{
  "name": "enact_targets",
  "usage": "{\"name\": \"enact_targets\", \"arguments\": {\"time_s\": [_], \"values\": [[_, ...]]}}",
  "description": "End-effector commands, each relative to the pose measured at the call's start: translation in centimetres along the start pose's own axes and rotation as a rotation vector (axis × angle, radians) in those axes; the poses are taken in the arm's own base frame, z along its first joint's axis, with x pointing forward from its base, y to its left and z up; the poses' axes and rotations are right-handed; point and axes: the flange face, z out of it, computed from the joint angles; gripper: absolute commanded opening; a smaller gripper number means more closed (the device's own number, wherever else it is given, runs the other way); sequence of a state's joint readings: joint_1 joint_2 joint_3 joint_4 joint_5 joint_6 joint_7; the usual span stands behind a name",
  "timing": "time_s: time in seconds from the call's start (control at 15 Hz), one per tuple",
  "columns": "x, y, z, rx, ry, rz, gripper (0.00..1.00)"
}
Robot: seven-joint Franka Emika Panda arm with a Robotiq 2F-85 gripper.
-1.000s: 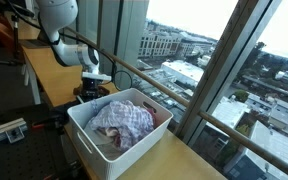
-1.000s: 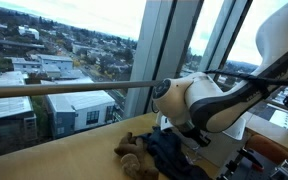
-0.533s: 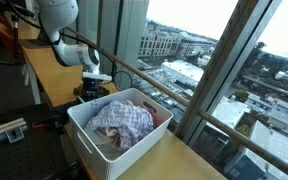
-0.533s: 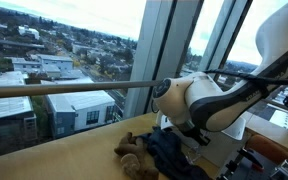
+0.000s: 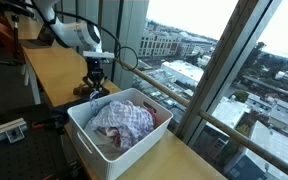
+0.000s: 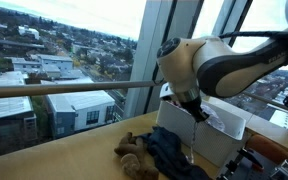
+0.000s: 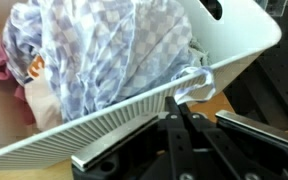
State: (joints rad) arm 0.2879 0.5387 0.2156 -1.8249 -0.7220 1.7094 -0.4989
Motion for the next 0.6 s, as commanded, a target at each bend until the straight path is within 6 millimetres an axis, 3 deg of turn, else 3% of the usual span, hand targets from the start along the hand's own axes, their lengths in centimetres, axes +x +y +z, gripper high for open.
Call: {"name": "enact_targets", "arguments": {"time_s": [0.0,0.27,0.53], "values": [[-6.4,0.5,-4.6,-0.032,0.02,0.153,0.01],[-14.0,1.8,-7.6,-0.037,0.052,0.379,0.01],[-19.3,2.6,-7.1,-0.035,0.042,0.595,0.01]]}}
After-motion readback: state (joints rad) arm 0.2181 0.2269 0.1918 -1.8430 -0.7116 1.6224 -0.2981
